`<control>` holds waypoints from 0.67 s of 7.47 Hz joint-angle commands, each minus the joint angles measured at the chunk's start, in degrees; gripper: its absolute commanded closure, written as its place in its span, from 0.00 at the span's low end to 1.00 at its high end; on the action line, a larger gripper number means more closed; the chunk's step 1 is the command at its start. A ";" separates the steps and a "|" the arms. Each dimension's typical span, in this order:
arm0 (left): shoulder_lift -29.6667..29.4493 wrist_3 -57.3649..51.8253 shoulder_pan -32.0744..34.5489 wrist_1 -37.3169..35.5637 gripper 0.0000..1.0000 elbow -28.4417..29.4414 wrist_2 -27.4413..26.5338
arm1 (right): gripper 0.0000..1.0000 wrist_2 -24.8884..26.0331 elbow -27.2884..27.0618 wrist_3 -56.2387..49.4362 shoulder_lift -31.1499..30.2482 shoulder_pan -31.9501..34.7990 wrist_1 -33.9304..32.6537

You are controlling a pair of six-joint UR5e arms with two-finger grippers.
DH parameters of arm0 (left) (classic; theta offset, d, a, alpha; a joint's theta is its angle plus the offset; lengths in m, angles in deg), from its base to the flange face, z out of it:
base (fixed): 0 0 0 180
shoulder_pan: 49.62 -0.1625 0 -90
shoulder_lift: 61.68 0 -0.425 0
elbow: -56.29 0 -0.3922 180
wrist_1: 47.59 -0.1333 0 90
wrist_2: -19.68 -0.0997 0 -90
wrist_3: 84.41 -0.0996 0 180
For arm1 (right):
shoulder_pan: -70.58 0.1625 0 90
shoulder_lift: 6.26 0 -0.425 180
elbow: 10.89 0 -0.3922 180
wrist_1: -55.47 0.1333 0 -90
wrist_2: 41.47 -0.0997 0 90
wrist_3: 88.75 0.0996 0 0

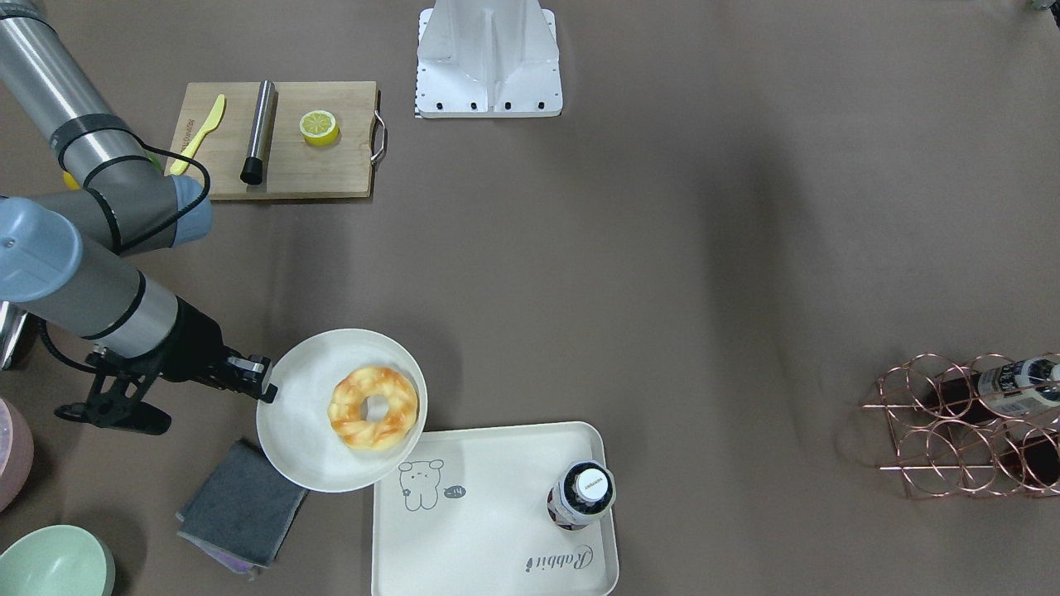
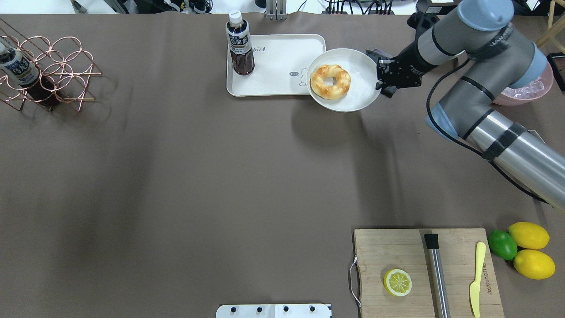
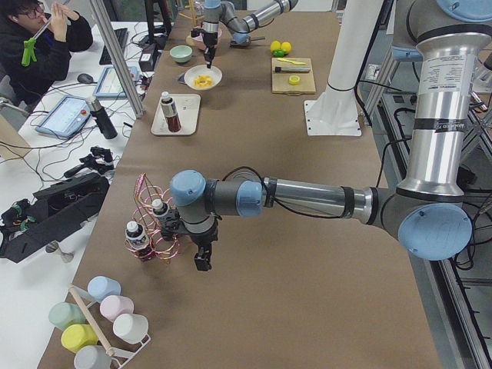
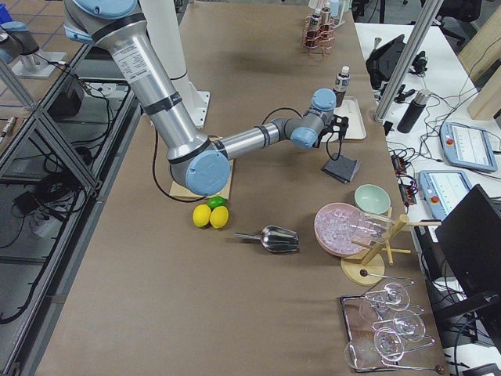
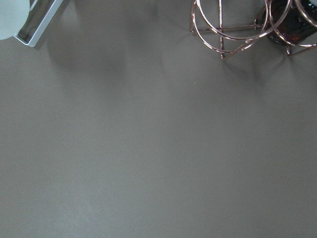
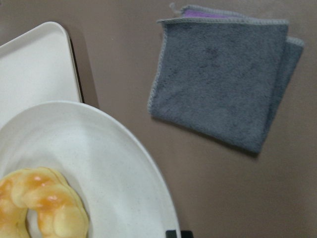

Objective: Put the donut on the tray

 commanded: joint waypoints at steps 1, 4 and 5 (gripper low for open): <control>-0.32 0.00 0.00 0.00 0.02 0.10 -0.35 | 1.00 4.18 11.52 0.08 11.12 -1.59 -2.46; -0.49 0.00 0.09 0.08 0.02 -0.07 -4.84 | 1.00 6.04 28.03 0.17 23.51 -2.56 -2.11; -0.50 0.00 0.09 0.17 0.02 -0.16 -4.84 | 1.00 6.74 32.18 0.26 26.16 -2.56 -0.98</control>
